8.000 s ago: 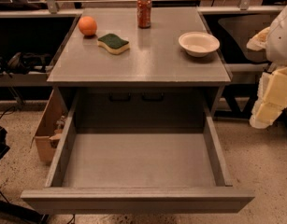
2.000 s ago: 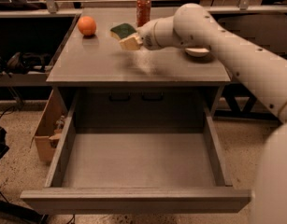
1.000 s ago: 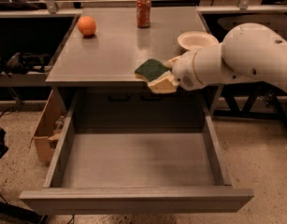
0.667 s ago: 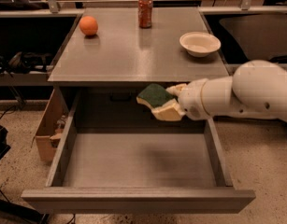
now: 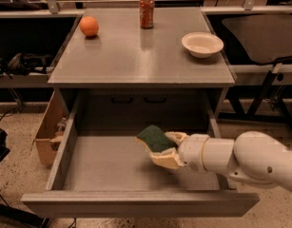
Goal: Place sponge into top drawer
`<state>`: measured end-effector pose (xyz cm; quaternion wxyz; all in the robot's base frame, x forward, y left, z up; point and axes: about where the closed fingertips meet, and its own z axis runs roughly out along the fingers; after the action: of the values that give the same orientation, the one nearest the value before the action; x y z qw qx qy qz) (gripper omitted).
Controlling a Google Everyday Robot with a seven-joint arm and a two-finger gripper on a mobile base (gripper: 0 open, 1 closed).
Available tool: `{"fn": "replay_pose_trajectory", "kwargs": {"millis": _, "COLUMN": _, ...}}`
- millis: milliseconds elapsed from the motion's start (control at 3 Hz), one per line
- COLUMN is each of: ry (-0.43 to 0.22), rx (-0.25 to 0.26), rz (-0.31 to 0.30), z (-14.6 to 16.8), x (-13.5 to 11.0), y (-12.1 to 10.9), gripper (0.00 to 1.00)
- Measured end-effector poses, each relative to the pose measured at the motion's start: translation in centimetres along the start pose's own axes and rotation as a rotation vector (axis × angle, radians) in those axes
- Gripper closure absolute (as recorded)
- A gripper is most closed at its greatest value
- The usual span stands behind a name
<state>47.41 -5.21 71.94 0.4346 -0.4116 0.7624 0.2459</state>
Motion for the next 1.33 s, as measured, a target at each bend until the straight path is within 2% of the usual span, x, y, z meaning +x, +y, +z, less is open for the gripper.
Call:
{"fn": "replay_pose_trajectory", "kwargs": {"millis": 333, "ry": 0.034, "rx": 0.029, "rz": 0.022, "z": 1.0, "x": 3.1, "y": -0.3, "gripper": 1.00}}
{"fn": "replay_pose_trajectory", "kwargs": {"millis": 667, "ry": 0.051, "rx": 0.008, "rz": 0.025, "z": 2.4, "x": 3.3, "y": 0.0, "gripper": 0.84}}
{"fn": "replay_pose_trajectory", "kwargs": {"millis": 1333, "ry": 0.051, "rx": 0.008, "rz": 0.025, "z": 2.4, "x": 3.3, "y": -0.1, "gripper": 0.39}}
